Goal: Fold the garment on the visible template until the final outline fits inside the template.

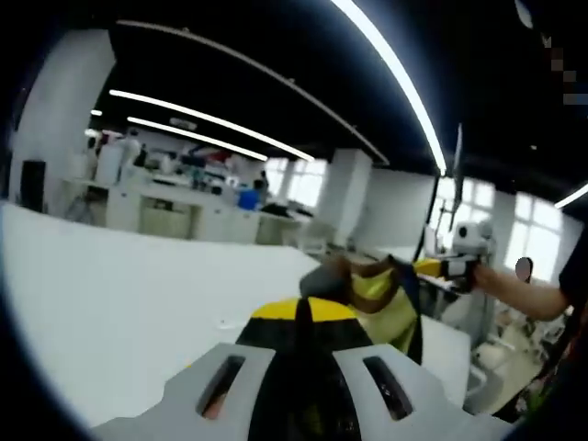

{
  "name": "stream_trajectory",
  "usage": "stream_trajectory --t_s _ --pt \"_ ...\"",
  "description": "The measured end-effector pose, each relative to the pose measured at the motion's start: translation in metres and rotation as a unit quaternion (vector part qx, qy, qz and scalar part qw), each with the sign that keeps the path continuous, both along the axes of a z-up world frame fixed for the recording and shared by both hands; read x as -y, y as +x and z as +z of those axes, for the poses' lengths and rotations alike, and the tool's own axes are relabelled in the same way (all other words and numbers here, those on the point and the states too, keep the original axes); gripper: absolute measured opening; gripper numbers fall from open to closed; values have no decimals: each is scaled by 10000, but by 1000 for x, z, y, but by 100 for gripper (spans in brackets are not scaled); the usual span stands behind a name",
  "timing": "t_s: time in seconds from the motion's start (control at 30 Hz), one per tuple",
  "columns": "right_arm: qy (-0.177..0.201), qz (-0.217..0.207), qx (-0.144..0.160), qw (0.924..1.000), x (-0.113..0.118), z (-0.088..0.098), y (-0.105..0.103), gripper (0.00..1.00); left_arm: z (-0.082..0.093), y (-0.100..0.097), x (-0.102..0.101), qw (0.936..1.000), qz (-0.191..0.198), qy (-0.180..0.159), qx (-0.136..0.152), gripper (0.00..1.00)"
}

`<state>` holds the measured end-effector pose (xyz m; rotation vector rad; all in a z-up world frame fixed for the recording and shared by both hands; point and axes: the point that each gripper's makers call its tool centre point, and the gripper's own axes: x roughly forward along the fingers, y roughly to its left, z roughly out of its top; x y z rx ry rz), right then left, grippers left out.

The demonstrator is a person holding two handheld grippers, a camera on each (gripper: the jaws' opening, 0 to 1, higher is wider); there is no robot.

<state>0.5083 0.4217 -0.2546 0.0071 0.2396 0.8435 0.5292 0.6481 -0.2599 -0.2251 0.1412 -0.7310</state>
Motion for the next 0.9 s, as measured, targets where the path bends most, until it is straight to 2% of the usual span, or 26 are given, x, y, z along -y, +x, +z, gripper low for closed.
stream_trajectory --t_s 0.03,0.1,0.13,0.2,0.23,0.33,0.37,0.4,0.47,0.57,0.63,0.9 --pt "-9 -27 -41 10000 0 -5 11 0 -8 10 -1 9999 89 22 -120 0" --pt "2 -76 -172 9998 0 -14 24 0 -20 22 -1 9996 155 134 -187 0" --pt "-40 -99 -242 9996 -1 -23 34 0 -33 28 -1 9989 189 293 -303 0" --pt "-232 -197 -436 9986 1 -46 50 0 -54 37 0 9975 211 325 -585 0" --pt "-252 -152 -503 9983 -1 -55 56 0 -60 42 1 9976 203 387 -540 0" --pt "-478 -150 -927 9944 -2 -99 73 0 -103 58 1 9929 265 818 -827 0" --pt "-494 -154 -955 9941 -2 -104 75 0 -115 62 2 9912 272 894 -936 0" --pt "-526 -238 -1177 9914 -1 -122 83 0 -133 67 3 9891 263 963 -1082 0" --pt "-562 -281 -1418 9879 -3 -146 91 0 -159 74 3 9851 295 1083 -1302 0" --pt "-726 -324 -1494 9856 -5 -171 102 0 -181 83 8 9829 277 1128 -1429 0" --pt "-753 -428 -1660 9823 -3 -188 110 0 -194 89 9 9804 298 1198 -1535 0" --pt "-813 -636 -2032 9737 -1 -235 130 0 -223 103 12 9735 387 1327 -1820 0"
